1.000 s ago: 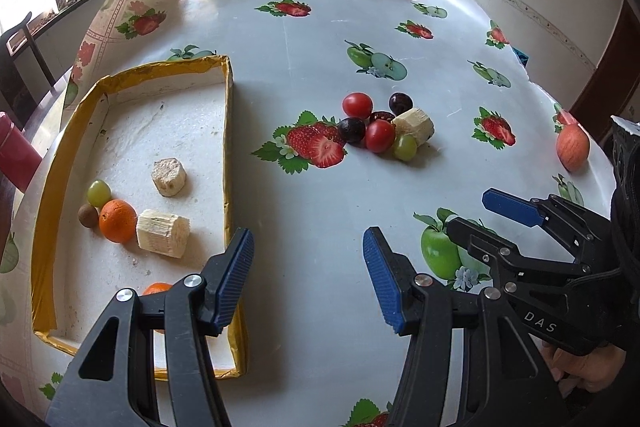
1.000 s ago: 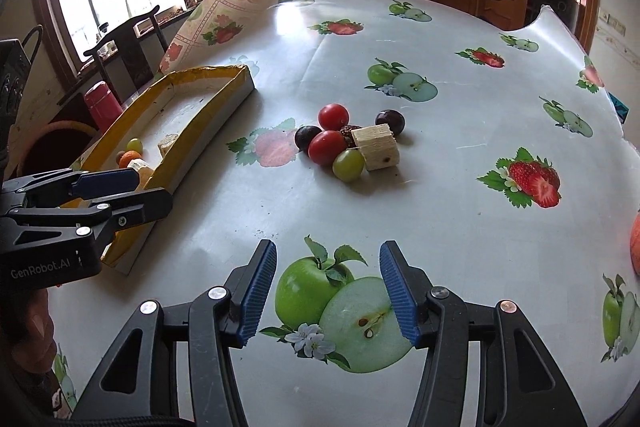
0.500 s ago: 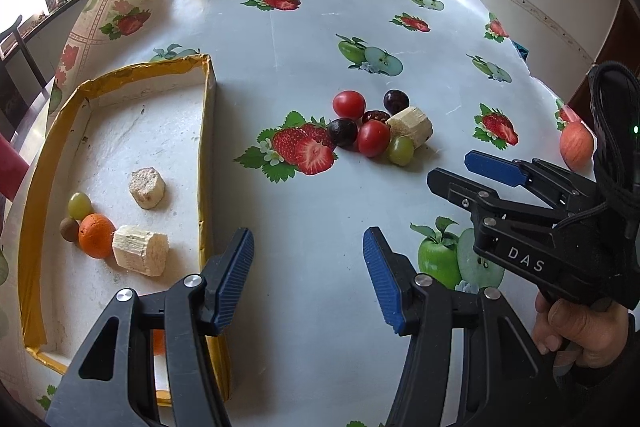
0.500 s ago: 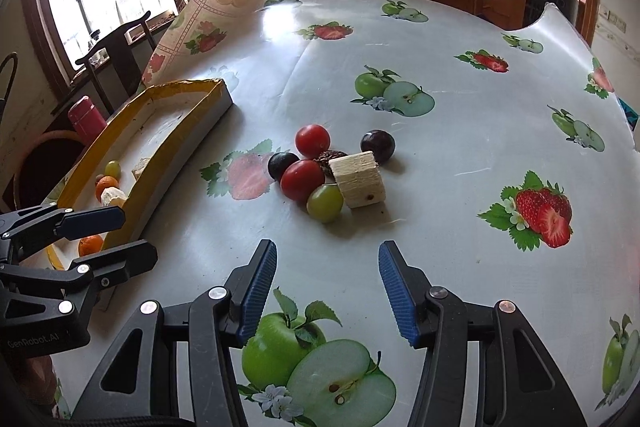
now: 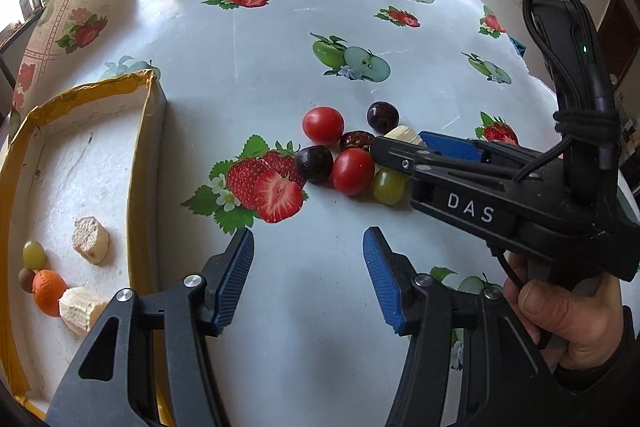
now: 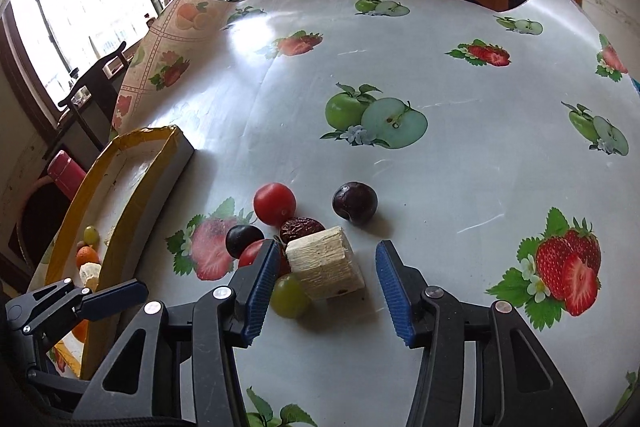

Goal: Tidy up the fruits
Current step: 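Return both grippers to the cluster and grasp a tofu cube with the right gripper, then grasp a red cherry tomato with the left gripper while the right gripper holds the tofu cube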

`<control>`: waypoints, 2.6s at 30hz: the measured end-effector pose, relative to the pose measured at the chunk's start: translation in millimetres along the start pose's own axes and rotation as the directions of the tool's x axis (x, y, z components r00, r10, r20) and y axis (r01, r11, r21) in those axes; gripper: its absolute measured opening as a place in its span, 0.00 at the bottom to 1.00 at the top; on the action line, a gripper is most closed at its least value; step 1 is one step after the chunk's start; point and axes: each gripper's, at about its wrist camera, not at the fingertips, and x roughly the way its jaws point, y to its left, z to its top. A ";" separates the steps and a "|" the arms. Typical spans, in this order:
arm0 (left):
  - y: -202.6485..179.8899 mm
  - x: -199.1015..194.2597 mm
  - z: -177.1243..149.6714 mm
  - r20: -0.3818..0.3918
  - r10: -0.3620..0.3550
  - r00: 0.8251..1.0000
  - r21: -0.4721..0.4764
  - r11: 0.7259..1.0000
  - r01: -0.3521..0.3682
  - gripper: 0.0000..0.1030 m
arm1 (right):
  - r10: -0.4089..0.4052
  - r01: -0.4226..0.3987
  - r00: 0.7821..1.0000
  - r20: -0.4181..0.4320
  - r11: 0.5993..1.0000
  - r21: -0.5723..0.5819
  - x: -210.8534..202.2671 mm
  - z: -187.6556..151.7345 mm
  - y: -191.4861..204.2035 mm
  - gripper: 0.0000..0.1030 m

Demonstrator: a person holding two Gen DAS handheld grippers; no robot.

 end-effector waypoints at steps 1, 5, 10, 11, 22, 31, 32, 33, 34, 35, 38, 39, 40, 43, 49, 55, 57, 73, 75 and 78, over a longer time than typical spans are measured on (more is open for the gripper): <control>-0.7 3.2 3.3 -0.003 -0.006 1.000 0.005 1.000 0.006 0.54 | 0.003 -0.003 1.000 -0.011 1.000 0.004 5.6 0.2 -1.9 0.47; -5.7 14.5 13.7 -0.010 -0.017 1.000 0.036 0.999 0.017 0.54 | 0.024 -0.025 1.000 0.002 0.999 0.033 1.7 -4.9 -10.2 0.37; -8.9 28.5 25.1 -0.017 -0.038 0.999 0.052 0.998 0.039 0.54 | 0.023 -0.025 0.999 0.040 0.999 0.047 -26.7 -19.1 -21.7 0.37; -9.0 31.6 27.5 -0.019 -0.043 0.999 0.051 0.998 0.044 0.54 | 0.022 -0.025 0.999 0.044 0.998 0.053 -32.2 -23.7 -24.7 0.37; -18.5 39.7 39.6 0.021 -0.048 0.999 0.111 0.993 0.045 0.47 | 0.051 -0.053 0.998 0.030 0.994 0.094 -60.7 -64.0 -38.5 0.37; -11.2 32.1 24.3 -0.007 -0.085 0.996 0.120 0.989 0.085 0.37 | 0.073 -0.078 0.995 0.066 0.993 0.090 -81.0 -69.4 -37.3 0.37; -12.7 31.3 23.9 -0.008 -0.083 0.997 0.129 0.988 0.083 0.34 | 0.073 -0.079 0.995 0.069 0.993 0.090 -82.6 -69.4 -37.5 0.37; -13.3 31.2 24.2 -0.010 -0.085 0.996 0.131 0.988 0.085 0.34 | 0.075 -0.081 0.995 0.072 0.993 0.091 -83.9 -69.6 -38.0 0.37; -12.4 32.3 25.6 -0.013 -0.083 0.996 0.126 0.988 0.084 0.34 | 0.075 -0.082 0.994 0.073 0.992 0.092 -84.1 -69.8 -38.9 0.37; -11.2 34.3 27.5 -0.017 -0.083 0.996 0.118 0.989 0.085 0.36 | 0.074 -0.081 0.995 0.073 0.992 0.094 -84.0 -69.9 -39.6 0.37; -9.2 39.3 34.3 -0.016 -0.078 0.997 0.098 0.992 0.080 0.44 | 0.076 -0.083 0.995 0.070 0.992 0.098 -83.0 -70.9 -40.3 0.37; -8.8 41.0 36.8 -0.016 -0.078 0.997 0.089 0.993 0.079 0.46 | 0.078 -0.084 0.995 0.069 0.991 0.099 -82.4 -71.4 -40.3 0.37; -8.2 42.4 39.3 -0.014 -0.078 0.997 0.077 0.994 0.079 0.49 | 0.080 -0.087 0.994 0.069 0.991 0.100 -82.0 -71.9 -40.3 0.37; -6.0 46.3 45.3 -0.006 -0.086 0.996 0.046 0.995 0.086 0.56 | 0.081 -0.087 0.994 0.067 0.991 0.101 -81.5 -73.2 -40.7 0.37; -0.8 59.5 45.4 0.003 0.000 1.000 0.079 0.997 -0.001 0.43 | 0.078 -0.084 0.995 0.064 0.991 0.107 -80.7 -73.9 -42.6 0.37; -2.7 44.7 25.9 -0.021 -0.071 0.997 0.060 0.996 0.073 0.19 | 0.076 -0.083 0.995 0.066 0.991 0.107 -82.6 -73.7 -41.8 0.37; -1.3 39.3 17.8 -0.020 -0.084 0.996 0.051 0.995 0.085 0.05 | 0.078 -0.085 0.995 0.067 0.991 0.100 -83.4 -73.5 -38.8 0.37; -13.5 54.3 42.4 0.024 -0.088 0.996 0.061 0.994 0.086 0.57 | 0.083 -0.087 0.995 0.050 0.992 0.087 -83.4 -81.4 -31.5 0.37; -19.1 52.3 42.9 0.032 -0.108 0.994 0.090 0.990 0.105 0.46 | 0.079 -0.084 0.996 0.052 0.992 0.095 -84.2 -82.9 -34.8 0.37; -25.5 52.6 41.8 0.032 -0.116 0.993 0.126 0.986 0.111 0.39 | 0.073 -0.078 0.996 0.051 0.991 0.107 -83.7 -84.2 -38.8 0.37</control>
